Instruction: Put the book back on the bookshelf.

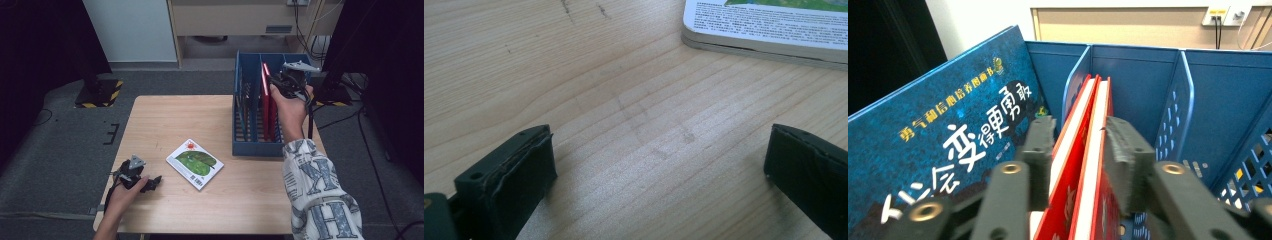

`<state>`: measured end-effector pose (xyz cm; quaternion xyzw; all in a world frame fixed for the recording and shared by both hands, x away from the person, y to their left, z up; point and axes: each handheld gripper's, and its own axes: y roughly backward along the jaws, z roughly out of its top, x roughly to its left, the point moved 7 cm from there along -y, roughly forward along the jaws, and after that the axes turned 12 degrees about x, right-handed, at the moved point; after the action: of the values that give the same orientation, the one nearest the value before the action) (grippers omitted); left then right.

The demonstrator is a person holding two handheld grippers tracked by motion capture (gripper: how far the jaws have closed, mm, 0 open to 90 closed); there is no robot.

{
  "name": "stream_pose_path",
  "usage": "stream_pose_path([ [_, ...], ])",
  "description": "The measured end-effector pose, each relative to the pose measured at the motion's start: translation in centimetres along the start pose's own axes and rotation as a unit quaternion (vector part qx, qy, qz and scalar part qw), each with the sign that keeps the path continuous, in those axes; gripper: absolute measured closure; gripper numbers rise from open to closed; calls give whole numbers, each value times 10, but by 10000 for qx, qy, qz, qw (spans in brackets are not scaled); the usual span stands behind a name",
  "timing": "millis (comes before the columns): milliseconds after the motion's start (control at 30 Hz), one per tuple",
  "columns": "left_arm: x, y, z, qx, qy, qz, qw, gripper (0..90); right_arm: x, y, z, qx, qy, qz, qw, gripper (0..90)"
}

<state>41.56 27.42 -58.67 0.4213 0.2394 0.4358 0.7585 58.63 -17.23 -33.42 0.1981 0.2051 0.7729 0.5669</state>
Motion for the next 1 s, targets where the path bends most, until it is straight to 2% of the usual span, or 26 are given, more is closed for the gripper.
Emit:
stream_pose_path([
  [200, 0, 0, 0, 1, -2, 1, 10000, 0, 5, 4, -6, -11, -31, 166, 9999, 499],
  [233, 0, 0, 0, 1, -2, 1, 10000, 0, 5, 4, -6, -11, -31, 166, 9999, 499],
  [333, 0, 0, 0, 2, -3, 2, 10000, 0, 8, 6, -11, 10, 64, 257, 9996, 385],
  [367, 0, 0, 0, 2, -3, 2, 10000, 0, 8, 6, -11, 10, 64, 257, 9996, 385],
  [400, 0, 0, 0, 1, -2, 1, 10000, 0, 10, 5, -15, 68, 226, 262, 9994, 335],
  [433, 0, 0, 0, 1, -2, 1, 10000, 0, 10, 5, -15, 68, 226, 262, 9994, 335],
  [533, 0, 0, 0, 2, -3, 2, 10000, 0, 11, 6, -21, 96, 280, 356, 9989, 245],
  [567, 0, 0, 0, 2, -3, 2, 10000, 0, 11, 6, -21, 96, 280, 356, 9989, 245],
  [600, 0, 0, 0, 2, -2, 1, 10000, 0, 11, 7, -25, 103, 337, 338, 9988, 208],
  [767, 0, 0, 0, 2, -2, 0, 10000, 0, 13, 14, -30, 23, 409, 348, 9986, 168],
  [800, 0, 0, 0, 2, -3, 1, 10000, 0, 13, 17, -34, 4, 490, 342, 9982, 161],
  [1000, 0, 0, 0, 6, -4, 1, 10000, 0, 16, 21, -45, 2, 481, 431, 9979, 137],
])
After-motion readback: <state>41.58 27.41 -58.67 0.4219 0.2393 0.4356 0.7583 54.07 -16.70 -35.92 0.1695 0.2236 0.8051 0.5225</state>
